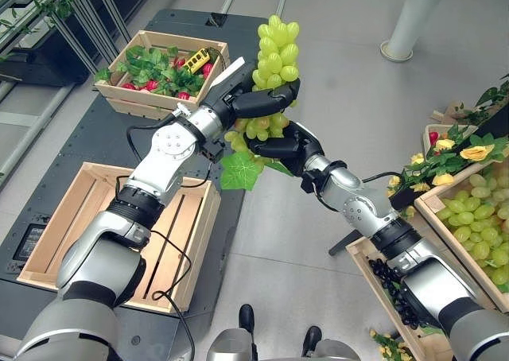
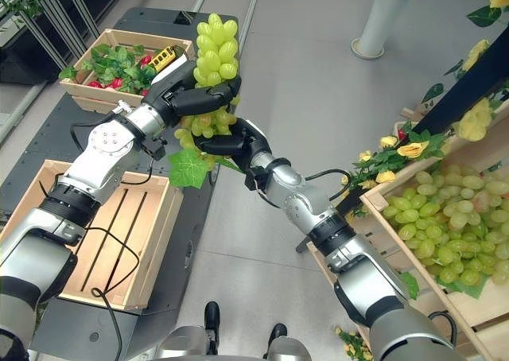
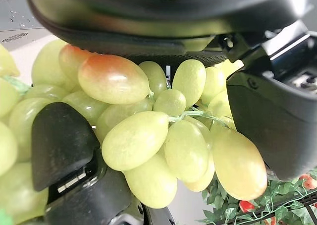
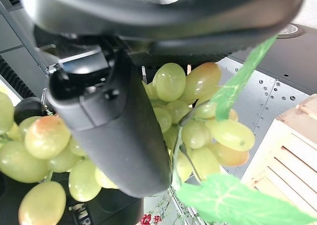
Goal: Pick up the fruits from the basket on one side to the basket on the other side
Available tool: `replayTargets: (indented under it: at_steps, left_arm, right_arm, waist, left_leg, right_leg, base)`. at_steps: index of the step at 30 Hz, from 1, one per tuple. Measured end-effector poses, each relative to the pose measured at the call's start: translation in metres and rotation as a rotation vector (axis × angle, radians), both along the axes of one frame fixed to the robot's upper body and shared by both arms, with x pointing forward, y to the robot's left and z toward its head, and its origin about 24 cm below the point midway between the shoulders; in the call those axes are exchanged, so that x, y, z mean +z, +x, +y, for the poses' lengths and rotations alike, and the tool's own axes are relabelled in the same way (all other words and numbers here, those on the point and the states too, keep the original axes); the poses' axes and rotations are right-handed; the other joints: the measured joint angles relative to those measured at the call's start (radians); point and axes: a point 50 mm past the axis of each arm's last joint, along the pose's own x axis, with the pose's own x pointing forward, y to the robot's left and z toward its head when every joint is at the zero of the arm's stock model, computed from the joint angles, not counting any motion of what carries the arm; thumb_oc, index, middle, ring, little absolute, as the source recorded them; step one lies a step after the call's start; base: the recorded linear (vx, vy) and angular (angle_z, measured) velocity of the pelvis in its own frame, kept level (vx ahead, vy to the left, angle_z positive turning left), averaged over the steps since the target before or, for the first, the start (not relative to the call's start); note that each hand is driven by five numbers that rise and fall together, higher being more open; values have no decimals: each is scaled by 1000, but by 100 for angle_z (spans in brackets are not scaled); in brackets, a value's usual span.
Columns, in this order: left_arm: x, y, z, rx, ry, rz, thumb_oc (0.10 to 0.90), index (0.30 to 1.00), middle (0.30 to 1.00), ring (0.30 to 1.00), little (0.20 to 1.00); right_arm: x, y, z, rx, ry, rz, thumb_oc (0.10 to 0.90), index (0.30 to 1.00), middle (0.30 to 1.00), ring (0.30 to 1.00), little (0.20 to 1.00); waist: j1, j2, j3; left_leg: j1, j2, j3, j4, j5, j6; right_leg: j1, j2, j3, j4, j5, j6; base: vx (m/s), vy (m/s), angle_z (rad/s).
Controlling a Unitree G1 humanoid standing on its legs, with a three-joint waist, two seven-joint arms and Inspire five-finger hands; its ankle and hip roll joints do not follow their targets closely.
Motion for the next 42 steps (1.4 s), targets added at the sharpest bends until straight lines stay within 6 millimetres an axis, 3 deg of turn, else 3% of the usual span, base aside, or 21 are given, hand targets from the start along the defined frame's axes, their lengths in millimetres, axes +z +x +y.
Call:
replayTargets:
  at_steps: [16,25,31,35,39,42]
  left_arm:
    - [0,3,8,132,-16,-35,800,900,900,900,900]
    - [-4,5,34,218,-2,-17,800,900,900,900,900]
    - [-35,-9,81,431,-164,-1,800,900,900,900,900]
    - [-64,-25,115,645,-298,10,800,900,900,900,900]
    - [-88,-34,121,712,-338,60,800,900,900,900,900]
    - [-115,-42,112,714,-366,133,800,900,900,900,900]
  right_arm:
    - [9,4,-6,-45,24,-36,400,300,300,300,300]
    - [11,9,-24,-100,-1,-46,400,300,300,300,300]
    - [14,12,-47,-177,-62,-106,400,300,300,300,300]
    - [4,6,-68,-237,-45,-102,400,300,300,300,300]
    - [-12,-2,-78,-228,-61,-74,400,300,300,300,300]
    - [-21,-13,-78,-185,-45,-67,400,300,300,300,300]
  waist:
    - [1,0,0]
    - [-8,1,0]
    - [-17,1,0]
    - [-19,0,0]
    - [-18,-3,-1]
    - [-18,-12,-7]
  left_leg:
    - [0,-1,-15,0,0,0]
    - [1,-1,-14,0,0,0]
    - [3,-1,-15,-1,0,0]
    - [4,0,-14,-1,0,0]
    - [10,0,-6,-1,0,0]
    - [12,1,7,-2,0,0]
  right_leg:
    - [3,0,-1,0,0,0]
    - [3,0,0,0,0,0]
    - [0,1,18,0,0,0]
    - [-7,2,26,0,1,1]
    - [-8,1,46,0,7,4]
    - [-20,0,77,0,14,7]
  base:
    - [-1,-1,0]
    - [0,0,0]
    - [27,26,-5]
    - [28,44,-5]
    - [24,57,-9]
    - [22,62,-27]
